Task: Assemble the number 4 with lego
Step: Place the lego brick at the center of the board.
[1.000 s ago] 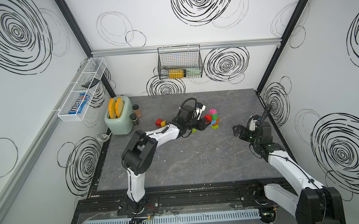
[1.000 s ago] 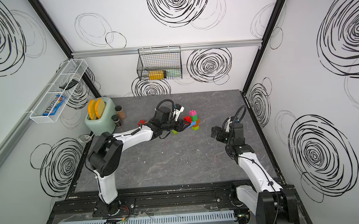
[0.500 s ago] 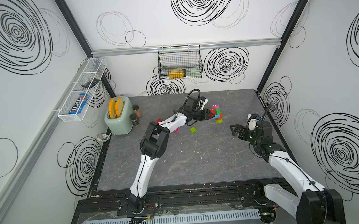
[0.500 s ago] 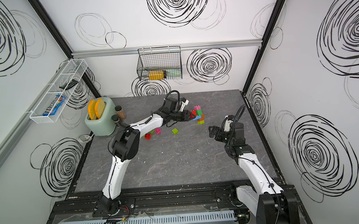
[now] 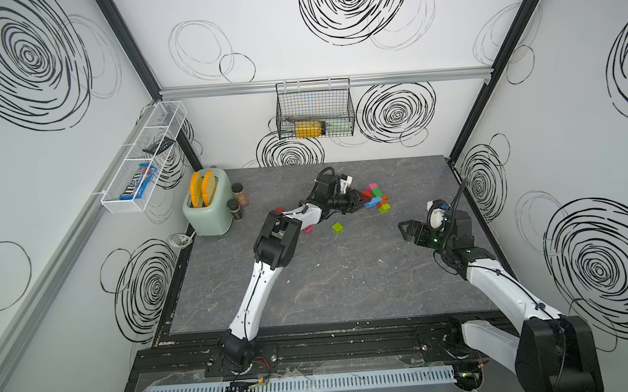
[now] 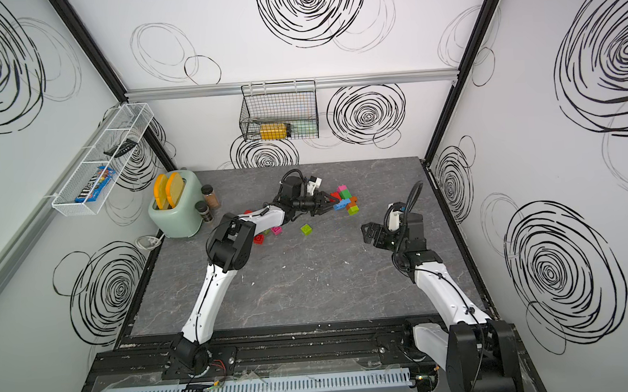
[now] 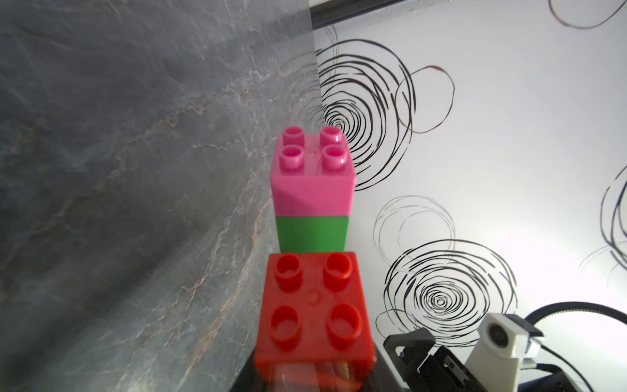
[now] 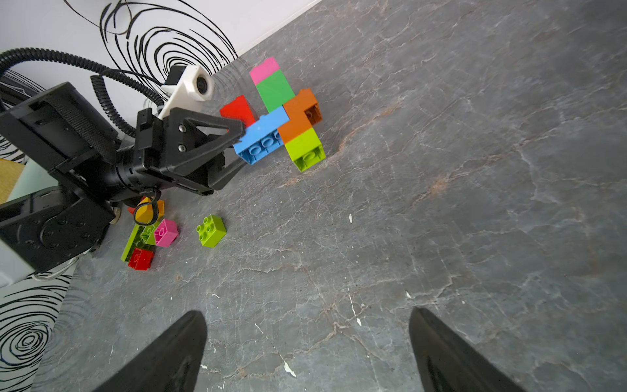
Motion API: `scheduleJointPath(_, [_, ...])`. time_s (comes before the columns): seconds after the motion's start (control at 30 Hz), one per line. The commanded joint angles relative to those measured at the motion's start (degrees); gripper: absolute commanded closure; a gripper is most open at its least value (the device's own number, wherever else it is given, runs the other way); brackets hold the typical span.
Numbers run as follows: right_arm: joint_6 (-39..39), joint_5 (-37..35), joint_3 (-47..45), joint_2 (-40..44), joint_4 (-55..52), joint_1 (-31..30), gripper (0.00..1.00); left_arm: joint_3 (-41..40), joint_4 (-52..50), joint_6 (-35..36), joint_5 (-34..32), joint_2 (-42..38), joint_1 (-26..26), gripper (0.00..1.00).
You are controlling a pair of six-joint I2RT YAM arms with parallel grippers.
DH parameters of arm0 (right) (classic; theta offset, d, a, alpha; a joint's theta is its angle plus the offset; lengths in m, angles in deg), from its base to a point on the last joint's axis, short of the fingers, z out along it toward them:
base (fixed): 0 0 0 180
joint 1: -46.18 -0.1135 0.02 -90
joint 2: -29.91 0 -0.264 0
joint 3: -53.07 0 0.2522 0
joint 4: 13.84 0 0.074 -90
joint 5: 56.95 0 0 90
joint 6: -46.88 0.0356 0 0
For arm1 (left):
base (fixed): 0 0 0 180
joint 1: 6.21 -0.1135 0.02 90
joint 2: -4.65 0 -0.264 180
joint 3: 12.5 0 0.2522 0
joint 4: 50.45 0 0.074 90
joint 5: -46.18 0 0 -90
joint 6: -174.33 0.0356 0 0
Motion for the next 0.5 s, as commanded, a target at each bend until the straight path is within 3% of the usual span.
scheduleJointPath(0.0, [-0.9,0.6,2.2,0.0,-0.4,0.1,0.03,-0.5,9.8,-7.0,1.7,0.9,-0.5,0.76])
scheduleJointPath(0.2, [-1.0,0.1,2.3,0.3,-0.7,0.0,0.03,-1.9,5.4,-4.1,0.9,0.2,-0.5,0.71])
scheduleJointPath(0.47, [-0.9,0.1,2.2,0.4,-0.7,0.1,0.03,-0.3,-14.5,11.8,-3.8,-1.6,-0.6,0.67])
